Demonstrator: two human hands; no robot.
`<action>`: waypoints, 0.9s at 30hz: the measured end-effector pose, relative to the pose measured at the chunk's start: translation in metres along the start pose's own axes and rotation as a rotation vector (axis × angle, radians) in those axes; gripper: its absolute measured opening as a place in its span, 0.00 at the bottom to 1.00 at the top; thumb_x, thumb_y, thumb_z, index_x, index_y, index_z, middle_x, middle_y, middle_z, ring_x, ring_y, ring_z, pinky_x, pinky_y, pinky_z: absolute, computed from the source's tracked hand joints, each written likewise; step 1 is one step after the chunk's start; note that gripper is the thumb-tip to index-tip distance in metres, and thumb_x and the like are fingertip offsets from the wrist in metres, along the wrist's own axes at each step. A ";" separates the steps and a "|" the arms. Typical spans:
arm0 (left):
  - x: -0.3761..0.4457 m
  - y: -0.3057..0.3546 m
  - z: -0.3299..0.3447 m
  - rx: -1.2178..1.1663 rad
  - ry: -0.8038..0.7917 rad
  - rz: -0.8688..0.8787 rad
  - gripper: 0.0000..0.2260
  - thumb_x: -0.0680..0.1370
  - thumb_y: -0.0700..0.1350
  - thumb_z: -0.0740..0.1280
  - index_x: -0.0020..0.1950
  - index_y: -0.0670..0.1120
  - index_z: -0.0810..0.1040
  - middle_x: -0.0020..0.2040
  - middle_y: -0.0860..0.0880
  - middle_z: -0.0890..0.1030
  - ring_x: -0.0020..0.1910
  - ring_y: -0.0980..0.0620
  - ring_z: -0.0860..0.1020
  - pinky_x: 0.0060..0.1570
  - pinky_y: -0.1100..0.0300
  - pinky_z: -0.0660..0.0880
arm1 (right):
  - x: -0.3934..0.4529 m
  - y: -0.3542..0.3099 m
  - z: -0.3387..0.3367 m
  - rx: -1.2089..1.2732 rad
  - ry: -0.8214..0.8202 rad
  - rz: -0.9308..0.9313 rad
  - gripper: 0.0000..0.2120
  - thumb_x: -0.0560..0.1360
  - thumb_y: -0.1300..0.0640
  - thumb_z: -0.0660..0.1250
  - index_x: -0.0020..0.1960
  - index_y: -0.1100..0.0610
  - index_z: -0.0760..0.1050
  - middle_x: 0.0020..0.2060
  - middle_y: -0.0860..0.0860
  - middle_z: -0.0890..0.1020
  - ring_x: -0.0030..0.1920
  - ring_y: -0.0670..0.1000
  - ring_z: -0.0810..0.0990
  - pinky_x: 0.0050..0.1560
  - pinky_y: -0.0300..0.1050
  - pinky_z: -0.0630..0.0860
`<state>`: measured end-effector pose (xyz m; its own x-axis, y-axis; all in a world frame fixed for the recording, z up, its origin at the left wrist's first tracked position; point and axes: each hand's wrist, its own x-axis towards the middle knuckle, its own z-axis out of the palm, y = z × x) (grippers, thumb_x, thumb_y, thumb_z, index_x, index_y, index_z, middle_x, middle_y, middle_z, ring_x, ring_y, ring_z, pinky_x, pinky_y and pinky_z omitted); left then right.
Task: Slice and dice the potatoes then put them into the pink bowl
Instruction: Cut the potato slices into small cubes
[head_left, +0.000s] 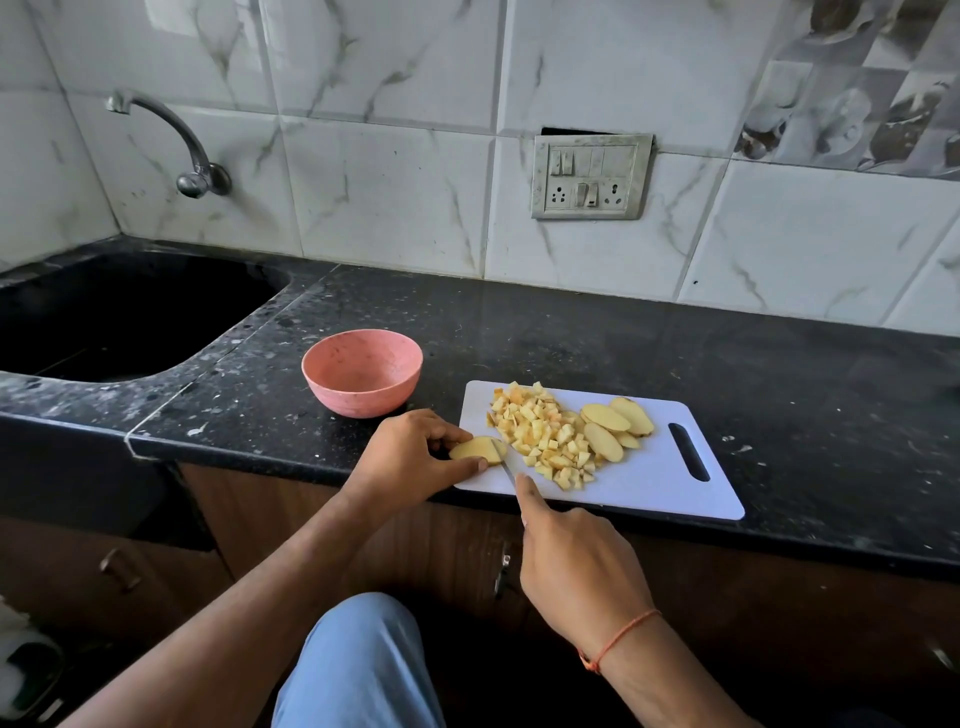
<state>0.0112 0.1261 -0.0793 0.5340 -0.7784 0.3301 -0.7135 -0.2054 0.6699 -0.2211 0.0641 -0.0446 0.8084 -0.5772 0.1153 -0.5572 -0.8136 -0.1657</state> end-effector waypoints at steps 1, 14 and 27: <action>0.000 0.000 0.000 0.001 -0.004 -0.004 0.19 0.70 0.59 0.82 0.58 0.56 0.89 0.49 0.60 0.83 0.46 0.61 0.80 0.44 0.68 0.76 | -0.005 0.001 -0.001 0.006 -0.003 -0.002 0.29 0.86 0.52 0.56 0.84 0.48 0.50 0.35 0.46 0.75 0.34 0.45 0.73 0.32 0.41 0.68; 0.001 -0.002 -0.006 0.003 -0.074 -0.029 0.22 0.69 0.63 0.81 0.60 0.57 0.88 0.49 0.62 0.83 0.48 0.62 0.80 0.45 0.66 0.77 | -0.009 0.018 -0.006 0.069 0.083 0.061 0.25 0.86 0.51 0.53 0.83 0.44 0.56 0.30 0.46 0.74 0.30 0.47 0.73 0.26 0.40 0.59; 0.003 -0.004 -0.007 -0.034 -0.085 -0.062 0.20 0.69 0.60 0.83 0.58 0.57 0.88 0.47 0.62 0.85 0.47 0.61 0.81 0.42 0.68 0.77 | 0.007 -0.007 -0.001 0.068 0.083 0.002 0.26 0.86 0.51 0.53 0.84 0.47 0.55 0.41 0.48 0.80 0.38 0.47 0.74 0.36 0.41 0.67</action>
<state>0.0185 0.1291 -0.0763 0.5354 -0.8126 0.2302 -0.6632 -0.2358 0.7104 -0.2116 0.0658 -0.0419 0.7873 -0.5847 0.1956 -0.5421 -0.8076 -0.2321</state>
